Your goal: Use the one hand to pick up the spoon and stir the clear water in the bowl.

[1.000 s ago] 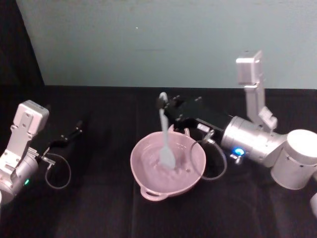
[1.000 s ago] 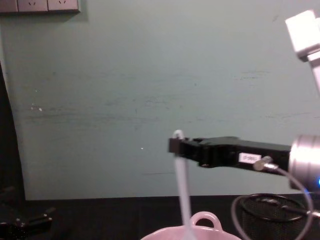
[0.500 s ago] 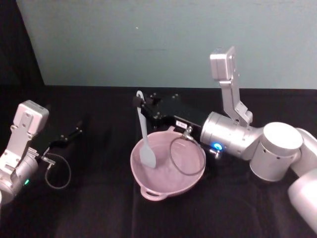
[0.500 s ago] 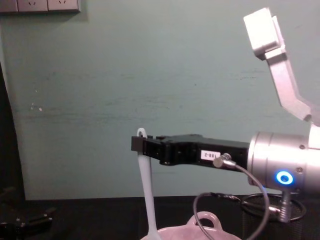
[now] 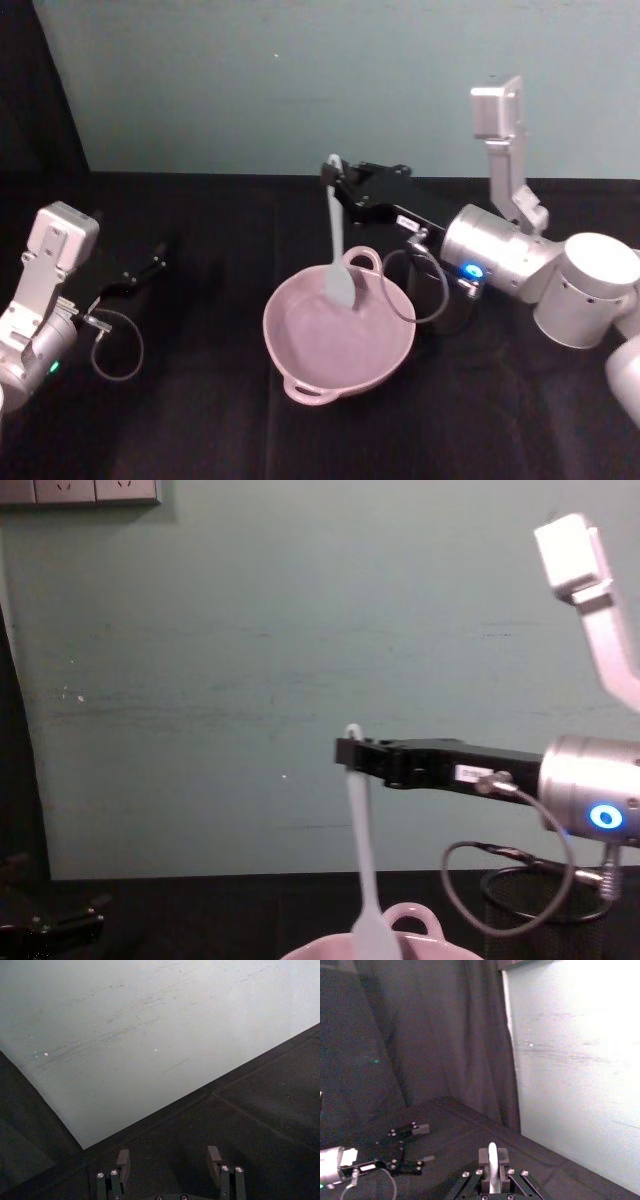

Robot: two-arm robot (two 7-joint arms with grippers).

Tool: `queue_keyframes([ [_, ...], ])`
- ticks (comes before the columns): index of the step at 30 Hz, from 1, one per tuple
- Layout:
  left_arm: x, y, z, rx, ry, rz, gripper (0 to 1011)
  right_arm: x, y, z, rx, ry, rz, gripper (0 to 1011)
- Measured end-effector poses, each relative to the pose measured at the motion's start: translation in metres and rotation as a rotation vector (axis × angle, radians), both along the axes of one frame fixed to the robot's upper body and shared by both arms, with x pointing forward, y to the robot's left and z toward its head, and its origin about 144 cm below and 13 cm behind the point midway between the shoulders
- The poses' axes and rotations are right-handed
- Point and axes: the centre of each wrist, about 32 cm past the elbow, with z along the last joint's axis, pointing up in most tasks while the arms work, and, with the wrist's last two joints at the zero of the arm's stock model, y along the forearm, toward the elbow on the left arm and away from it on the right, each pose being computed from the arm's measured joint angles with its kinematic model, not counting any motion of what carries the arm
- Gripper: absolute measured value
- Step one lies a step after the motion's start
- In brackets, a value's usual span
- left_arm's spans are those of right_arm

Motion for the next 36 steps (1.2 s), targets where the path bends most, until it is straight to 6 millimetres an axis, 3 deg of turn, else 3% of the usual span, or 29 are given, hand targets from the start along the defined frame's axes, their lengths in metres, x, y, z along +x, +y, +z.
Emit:
queue_keyframes([
  [7, 0.0, 0.0, 0.0, 0.0, 0.0, 0.0, 1005, -0.011, -0.019, 0.0, -0.006, -0.004, -0.03, 112],
  [13, 0.0, 0.0, 0.0, 0.0, 0.0, 0.0, 1005, -0.026, -0.022, -0.001, -0.009, -0.002, -0.017, 112],
  [21, 0.0, 0.0, 0.0, 0.0, 0.0, 0.0, 1005, -0.042, -0.004, -0.004, -0.014, 0.008, 0.056, 112],
  [25, 0.0, 0.0, 0.0, 0.0, 0.0, 0.0, 1005, -0.049, 0.017, -0.004, -0.015, 0.009, 0.124, 112],
  [36, 0.0, 0.0, 0.0, 0.0, 0.0, 0.0, 1005, -0.048, 0.029, 0.015, 0.009, -0.046, 0.157, 112],
])
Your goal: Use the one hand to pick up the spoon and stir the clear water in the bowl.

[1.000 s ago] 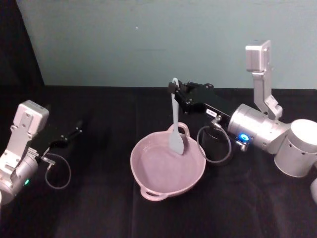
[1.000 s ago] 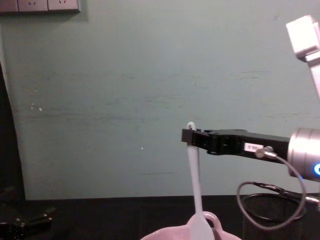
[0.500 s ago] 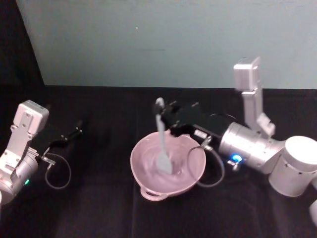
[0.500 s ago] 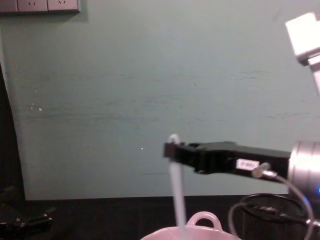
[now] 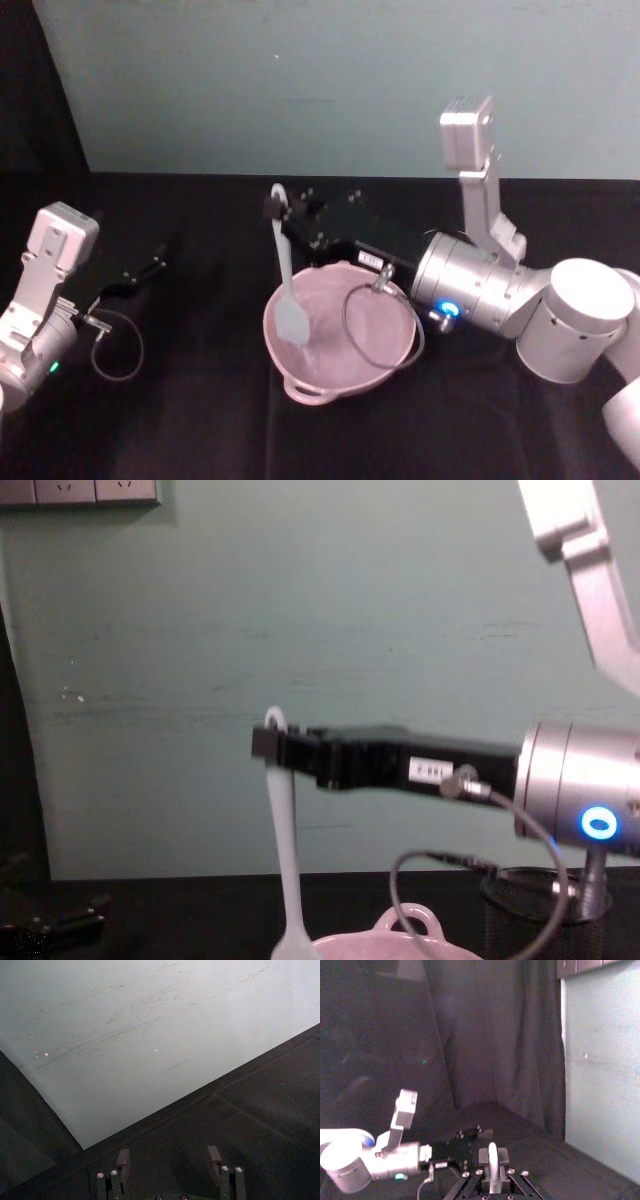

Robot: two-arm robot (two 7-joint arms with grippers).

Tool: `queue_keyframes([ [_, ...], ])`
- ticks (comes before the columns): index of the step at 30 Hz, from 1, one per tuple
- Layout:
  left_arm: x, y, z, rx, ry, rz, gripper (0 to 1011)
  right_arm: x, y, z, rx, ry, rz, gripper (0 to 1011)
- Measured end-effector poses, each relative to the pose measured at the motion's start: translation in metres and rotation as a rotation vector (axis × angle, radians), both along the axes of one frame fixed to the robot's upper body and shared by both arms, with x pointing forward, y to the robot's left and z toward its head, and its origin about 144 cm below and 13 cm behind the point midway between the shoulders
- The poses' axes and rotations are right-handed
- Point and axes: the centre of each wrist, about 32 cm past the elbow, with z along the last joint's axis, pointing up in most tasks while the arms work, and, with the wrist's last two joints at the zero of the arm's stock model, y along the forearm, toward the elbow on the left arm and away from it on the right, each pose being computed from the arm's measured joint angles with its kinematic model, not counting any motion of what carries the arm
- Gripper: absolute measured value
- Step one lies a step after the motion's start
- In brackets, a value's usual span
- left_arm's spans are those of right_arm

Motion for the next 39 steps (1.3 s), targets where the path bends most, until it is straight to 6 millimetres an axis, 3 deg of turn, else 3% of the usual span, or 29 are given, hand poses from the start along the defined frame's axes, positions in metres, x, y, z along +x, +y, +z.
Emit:
queue_keyframes([
  [8, 0.0, 0.0, 0.0, 0.0, 0.0, 0.0, 1005, 0.002, -0.011, 0.029, 0.018, -0.072, -0.036, 112],
  [19, 0.0, 0.0, 0.0, 0.0, 0.0, 0.0, 1005, -0.002, -0.048, 0.064, 0.067, -0.115, -0.15, 112],
  [30, 0.0, 0.0, 0.0, 0.0, 0.0, 0.0, 1005, -0.007, -0.087, 0.067, 0.08, -0.125, -0.285, 112],
  [39, 0.0, 0.0, 0.0, 0.0, 0.0, 0.0, 1005, -0.006, -0.104, 0.061, 0.08, -0.108, -0.347, 112],
])
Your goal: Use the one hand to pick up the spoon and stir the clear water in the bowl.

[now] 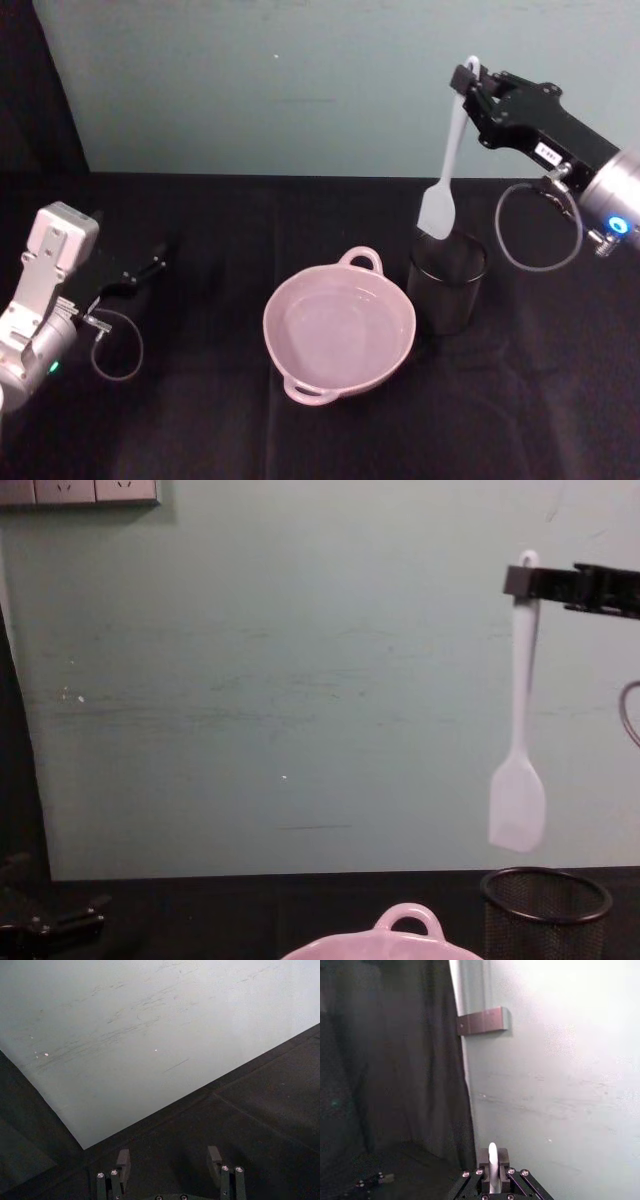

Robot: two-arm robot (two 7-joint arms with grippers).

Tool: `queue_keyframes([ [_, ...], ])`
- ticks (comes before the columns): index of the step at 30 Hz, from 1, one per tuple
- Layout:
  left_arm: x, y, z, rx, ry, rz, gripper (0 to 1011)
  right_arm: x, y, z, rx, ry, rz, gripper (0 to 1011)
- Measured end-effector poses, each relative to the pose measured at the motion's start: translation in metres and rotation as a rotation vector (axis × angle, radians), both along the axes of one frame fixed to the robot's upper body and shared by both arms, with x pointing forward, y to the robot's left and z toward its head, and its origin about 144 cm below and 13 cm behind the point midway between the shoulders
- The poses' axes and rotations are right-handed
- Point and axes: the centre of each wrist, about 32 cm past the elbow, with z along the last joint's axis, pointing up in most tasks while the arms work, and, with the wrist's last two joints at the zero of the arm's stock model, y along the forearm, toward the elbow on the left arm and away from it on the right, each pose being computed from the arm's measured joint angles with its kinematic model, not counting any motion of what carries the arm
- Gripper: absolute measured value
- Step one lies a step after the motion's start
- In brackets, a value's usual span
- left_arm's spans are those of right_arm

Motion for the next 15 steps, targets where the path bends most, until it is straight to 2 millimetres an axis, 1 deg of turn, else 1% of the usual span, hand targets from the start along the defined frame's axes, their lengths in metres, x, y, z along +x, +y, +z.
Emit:
queue_keyframes([
  [7, 0.0, 0.0, 0.0, 0.0, 0.0, 0.0, 1005, 0.004, -0.012, -0.015, 0.008, 0.053, -0.048, 112],
  [12, 0.0, 0.0, 0.0, 0.0, 0.0, 0.0, 1005, 0.005, -0.015, -0.025, 0.025, 0.09, -0.059, 112],
  [15, 0.0, 0.0, 0.0, 0.0, 0.0, 0.0, 1005, 0.006, -0.018, -0.037, 0.05, 0.135, -0.068, 112],
])
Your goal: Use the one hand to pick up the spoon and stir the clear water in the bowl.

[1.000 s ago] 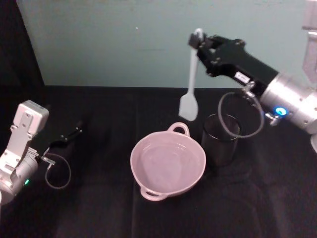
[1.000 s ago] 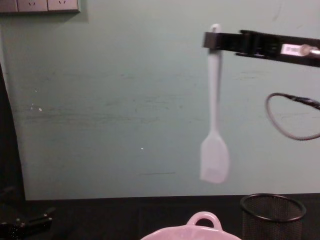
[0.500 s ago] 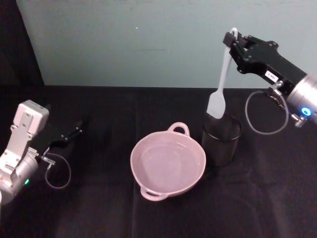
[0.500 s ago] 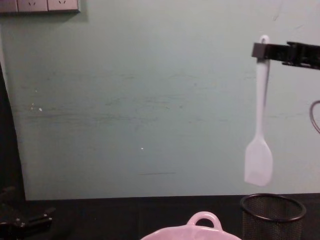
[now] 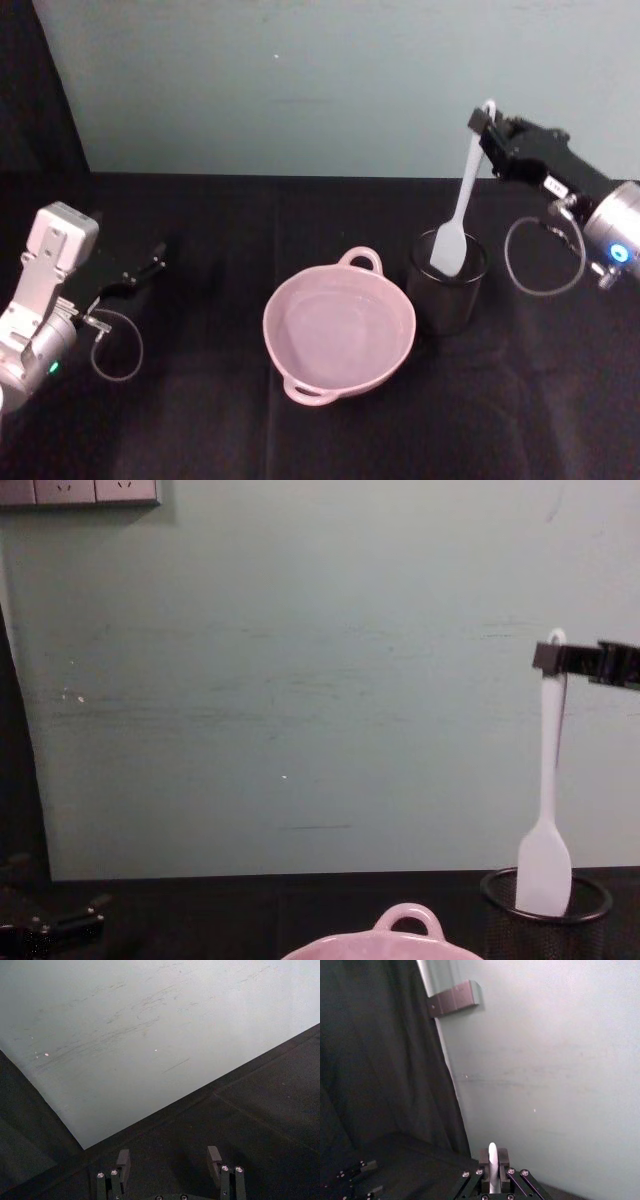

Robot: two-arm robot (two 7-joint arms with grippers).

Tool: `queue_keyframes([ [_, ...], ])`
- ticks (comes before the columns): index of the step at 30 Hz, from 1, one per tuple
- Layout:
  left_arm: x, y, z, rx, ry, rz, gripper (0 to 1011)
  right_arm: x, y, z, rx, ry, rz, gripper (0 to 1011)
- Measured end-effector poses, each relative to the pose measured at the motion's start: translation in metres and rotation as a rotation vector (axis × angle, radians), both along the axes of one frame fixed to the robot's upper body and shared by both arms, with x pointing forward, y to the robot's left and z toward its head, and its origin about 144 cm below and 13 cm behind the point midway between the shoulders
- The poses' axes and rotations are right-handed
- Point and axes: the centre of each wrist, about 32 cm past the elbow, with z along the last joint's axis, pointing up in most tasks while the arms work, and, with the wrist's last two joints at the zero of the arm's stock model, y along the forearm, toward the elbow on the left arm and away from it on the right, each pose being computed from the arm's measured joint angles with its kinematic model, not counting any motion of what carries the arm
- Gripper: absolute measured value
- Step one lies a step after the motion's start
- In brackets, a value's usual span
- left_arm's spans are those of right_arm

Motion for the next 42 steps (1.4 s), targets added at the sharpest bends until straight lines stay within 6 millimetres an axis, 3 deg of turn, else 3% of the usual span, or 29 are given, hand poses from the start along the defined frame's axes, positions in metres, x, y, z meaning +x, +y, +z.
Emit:
queue_keyframes([
  [8, 0.0, 0.0, 0.0, 0.0, 0.0, 0.0, 1005, 0.005, -0.007, -0.027, 0.092, 0.083, 0.0, 112],
  [25, 0.0, 0.0, 0.0, 0.0, 0.0, 0.0, 1005, 0.011, -0.018, -0.063, 0.248, 0.184, 0.0, 112],
  [42, 0.0, 0.0, 0.0, 0.0, 0.0, 0.0, 1005, 0.026, -0.033, -0.075, 0.268, 0.246, 0.046, 112],
])
